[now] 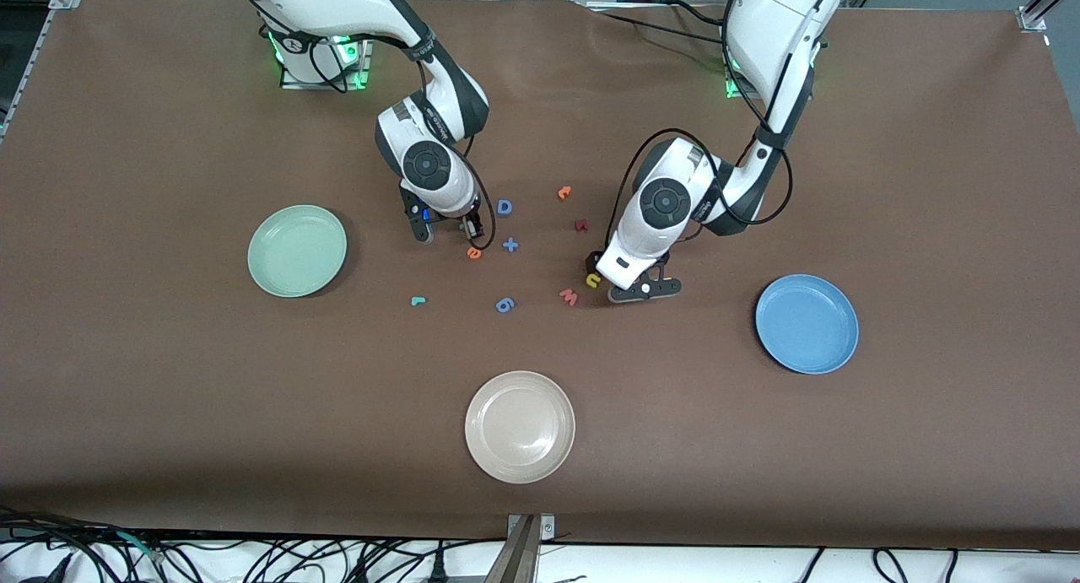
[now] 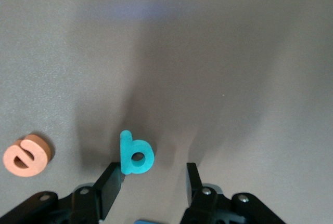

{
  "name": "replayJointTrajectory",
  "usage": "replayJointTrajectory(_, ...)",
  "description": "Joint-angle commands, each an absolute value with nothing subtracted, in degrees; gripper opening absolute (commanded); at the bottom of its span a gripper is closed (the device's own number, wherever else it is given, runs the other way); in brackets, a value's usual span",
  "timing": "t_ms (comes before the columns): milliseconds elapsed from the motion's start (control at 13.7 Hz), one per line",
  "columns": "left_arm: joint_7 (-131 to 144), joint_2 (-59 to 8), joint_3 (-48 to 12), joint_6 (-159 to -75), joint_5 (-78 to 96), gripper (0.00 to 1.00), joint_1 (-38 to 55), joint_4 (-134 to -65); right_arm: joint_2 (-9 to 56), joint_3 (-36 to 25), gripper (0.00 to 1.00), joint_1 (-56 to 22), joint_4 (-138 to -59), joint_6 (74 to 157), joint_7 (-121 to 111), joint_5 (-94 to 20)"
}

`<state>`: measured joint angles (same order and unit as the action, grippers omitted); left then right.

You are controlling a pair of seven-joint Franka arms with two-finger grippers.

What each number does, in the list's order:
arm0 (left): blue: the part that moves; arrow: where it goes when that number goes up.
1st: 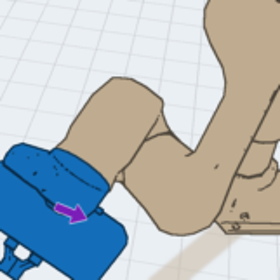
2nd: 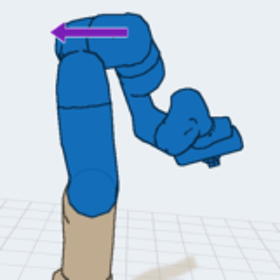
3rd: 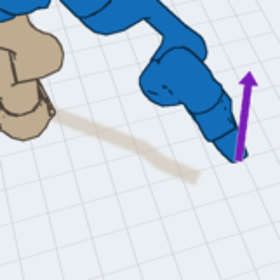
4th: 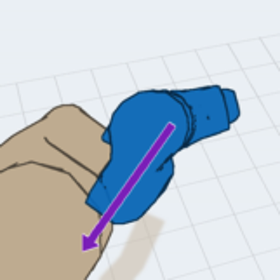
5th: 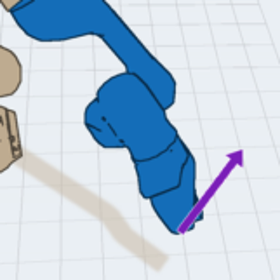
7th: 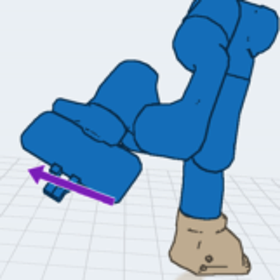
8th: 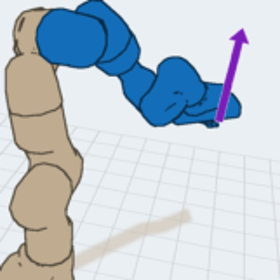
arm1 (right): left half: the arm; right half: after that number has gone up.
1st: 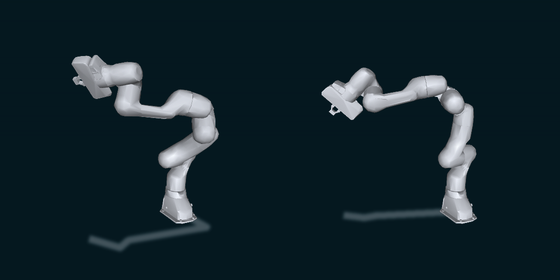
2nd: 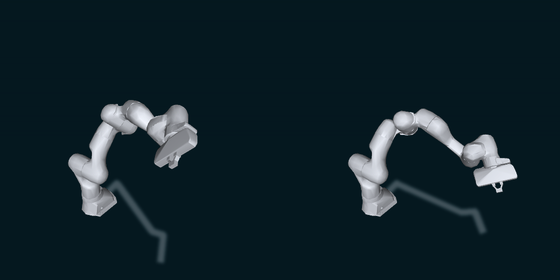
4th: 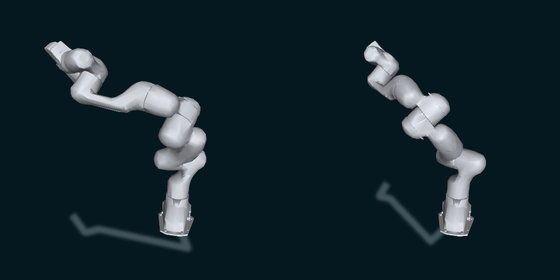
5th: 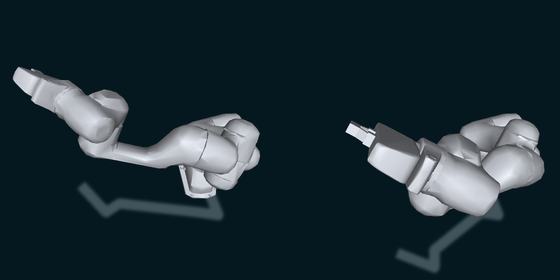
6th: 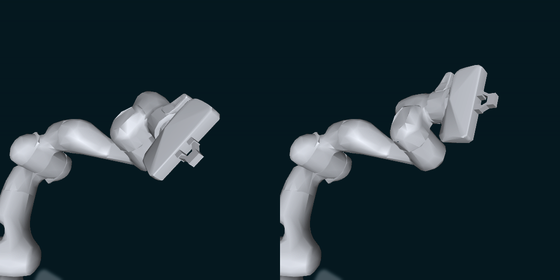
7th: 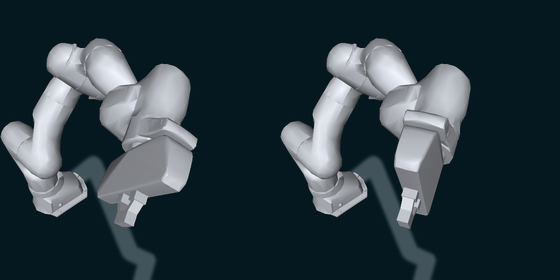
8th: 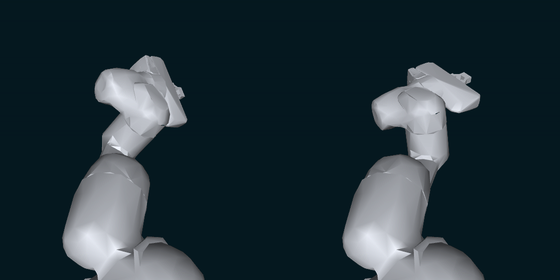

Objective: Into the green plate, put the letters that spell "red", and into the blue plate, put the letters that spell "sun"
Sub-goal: 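Grasp the cyan b with the right gripper while the left gripper grasps yellow 2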

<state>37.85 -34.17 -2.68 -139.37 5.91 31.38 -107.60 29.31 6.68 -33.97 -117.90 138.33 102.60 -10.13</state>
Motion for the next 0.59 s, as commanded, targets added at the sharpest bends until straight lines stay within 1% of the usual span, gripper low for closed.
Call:
replayJointTrajectory(0,37.4,-31.8,-2.5,-141.0,2.8,0.97,31.6,-110.8,28.4,6.5,0.55,-34.1,-119.9,138.9,102.0,-10.7)
replayJointTrajectory(220,36.2,-31.8,-2.5,-142.2,0.4,0.97,31.3,-111.9,28.0,5.5,0.55,-34.1,-120.9,139.8,102.0,-10.3)
replayJointTrajectory(366,35.1,-31.9,-2.5,-142.3,0.4,0.97,31.1,-111.9,27.5,4.5,0.56,-34.1,-122.6,142.0,102.0,-9.9)
replayJointTrajectory(439,35.1,-32.0,-2.6,-142.3,0.4,0.95,31.1,-111.9,27.0,4.5,0.56,-34.1,-124.0,144.4,102.2,-9.9)
replayJointTrajectory(513,35.1,-32.1,-2.6,-142.3,0.4,0.91,31.2,-111.9,26.5,4.6,0.56,-34.1,-126.0,147.4,102.2,-9.9)
